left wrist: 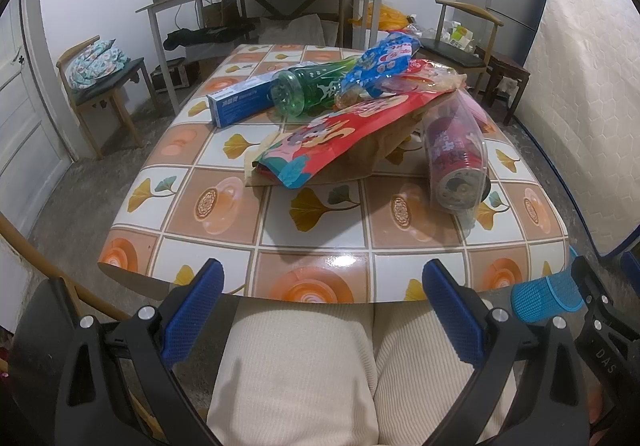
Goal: Collect trash
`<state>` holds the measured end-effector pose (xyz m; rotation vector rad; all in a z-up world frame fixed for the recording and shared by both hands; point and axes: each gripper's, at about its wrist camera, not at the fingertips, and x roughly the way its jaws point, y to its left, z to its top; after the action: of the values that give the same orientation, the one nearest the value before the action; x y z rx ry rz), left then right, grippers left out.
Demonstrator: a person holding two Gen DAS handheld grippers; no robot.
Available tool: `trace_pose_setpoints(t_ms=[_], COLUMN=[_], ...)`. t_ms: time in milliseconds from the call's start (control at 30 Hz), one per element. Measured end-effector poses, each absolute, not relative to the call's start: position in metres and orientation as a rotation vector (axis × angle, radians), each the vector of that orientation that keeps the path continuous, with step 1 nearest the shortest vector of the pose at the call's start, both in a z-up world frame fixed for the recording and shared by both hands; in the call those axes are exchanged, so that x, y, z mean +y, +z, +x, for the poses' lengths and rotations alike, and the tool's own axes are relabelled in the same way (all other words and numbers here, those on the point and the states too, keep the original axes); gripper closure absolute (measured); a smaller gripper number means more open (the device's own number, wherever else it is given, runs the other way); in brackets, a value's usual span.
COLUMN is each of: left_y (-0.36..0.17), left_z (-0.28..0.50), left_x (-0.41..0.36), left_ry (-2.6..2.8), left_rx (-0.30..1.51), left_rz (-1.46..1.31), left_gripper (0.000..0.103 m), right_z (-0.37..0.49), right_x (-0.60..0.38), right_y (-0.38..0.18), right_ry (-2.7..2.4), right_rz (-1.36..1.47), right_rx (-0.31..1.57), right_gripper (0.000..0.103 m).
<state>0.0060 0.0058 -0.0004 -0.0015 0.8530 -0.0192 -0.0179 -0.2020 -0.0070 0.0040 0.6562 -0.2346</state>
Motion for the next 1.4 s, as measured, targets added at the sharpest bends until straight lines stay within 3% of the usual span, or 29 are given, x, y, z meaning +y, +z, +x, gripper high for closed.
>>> trace_pose_setpoints(t_ms=[833,1233,1400], left_y=[0.005,-0.009,0.015], left_z=[-0.005,0.014,0.026], left_x=[0.017,0.005,0.021], left_ry=[-0.16,-0.429,-0.48], left_rx=[0.771,0.831,0.655], left_rz=[-0.11,-0.188,-0.175], left_gripper=[0.006,0.006,0.006], right_z=[0.012,0.051,0.064], right_x=[-0.212,-0.214,-0.22], right_y=[-0.004,-0.004,0.007], right_ry=[-0.174,-0.066,-0.006], right_rz=[0.061,0.115,0.156], right_rx=[0.679,0.667,0.608], right_gripper=[0.007,0.007,0.007])
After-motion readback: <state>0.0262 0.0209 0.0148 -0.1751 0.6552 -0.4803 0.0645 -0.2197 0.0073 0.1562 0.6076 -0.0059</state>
